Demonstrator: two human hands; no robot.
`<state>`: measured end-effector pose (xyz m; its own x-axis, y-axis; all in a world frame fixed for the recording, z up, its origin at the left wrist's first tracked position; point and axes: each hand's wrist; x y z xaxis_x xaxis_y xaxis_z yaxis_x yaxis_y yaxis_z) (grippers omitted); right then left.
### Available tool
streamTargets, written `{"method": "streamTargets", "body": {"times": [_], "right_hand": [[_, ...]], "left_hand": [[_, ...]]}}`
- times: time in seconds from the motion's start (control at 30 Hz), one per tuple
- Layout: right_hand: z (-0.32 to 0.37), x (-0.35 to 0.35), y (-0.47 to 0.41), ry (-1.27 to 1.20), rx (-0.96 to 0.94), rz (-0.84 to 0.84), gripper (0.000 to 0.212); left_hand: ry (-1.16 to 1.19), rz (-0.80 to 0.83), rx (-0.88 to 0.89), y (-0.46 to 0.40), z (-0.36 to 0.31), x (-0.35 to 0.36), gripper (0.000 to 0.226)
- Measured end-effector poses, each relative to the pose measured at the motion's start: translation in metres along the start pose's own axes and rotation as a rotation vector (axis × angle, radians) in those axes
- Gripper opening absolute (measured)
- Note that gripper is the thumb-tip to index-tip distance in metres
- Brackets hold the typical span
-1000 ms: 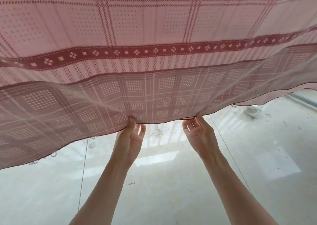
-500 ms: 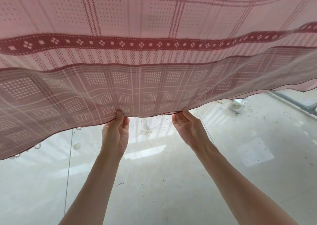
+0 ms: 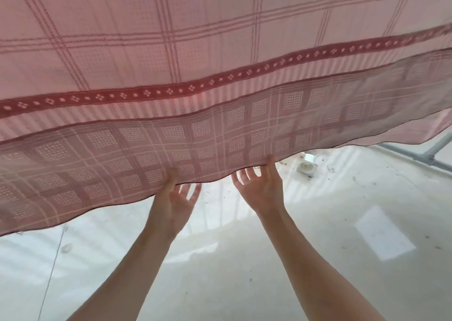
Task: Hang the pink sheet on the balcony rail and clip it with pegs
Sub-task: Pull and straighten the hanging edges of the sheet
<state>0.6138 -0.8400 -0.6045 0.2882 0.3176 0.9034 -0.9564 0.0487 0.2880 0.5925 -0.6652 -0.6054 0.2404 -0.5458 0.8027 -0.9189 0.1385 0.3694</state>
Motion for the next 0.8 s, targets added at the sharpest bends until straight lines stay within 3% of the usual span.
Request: {"method": "streamTargets", "body": {"times": [0.23,0.43,0.6,0.67,0.8], "right_hand": [[0.091,-0.019,-0.006,-0.003,-0.035,0.066,0.015],[0.155,-0.04,-0.008,0.079,-0.122,0.065,0.012],[0.165,-0.054,-0.012,0.195,-0.152,0.031,0.007],[0.162,-0.052,-0.015,0.222,-0.157,0.032,0.007],[0.154,-0.053,-0.02,0.257,-0.164,0.06,0.009]], "left_hand": [[-0.026,-0.075,-0.044,-0.016,0.094,0.063,0.011],[-0.243,-0.056,0.02,-0.033,0.13,0.099,0.019],[-0.304,-0.175,0.135,-0.016,0.145,0.086,0.022],[-0.304,-0.146,0.141,-0.007,0.151,0.078,0.025],[-0.289,-0.079,0.16,-0.008,0.147,0.077,0.05]]}}
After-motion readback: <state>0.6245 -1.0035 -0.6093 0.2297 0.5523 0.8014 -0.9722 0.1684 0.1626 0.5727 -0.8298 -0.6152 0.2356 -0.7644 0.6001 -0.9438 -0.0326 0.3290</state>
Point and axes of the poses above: each hand's wrist, its own y-axis away from the middle knuckle, its own x-axis out of the palm, z = x × y, and after that the axes turned 8 degrees about -x, right-handed
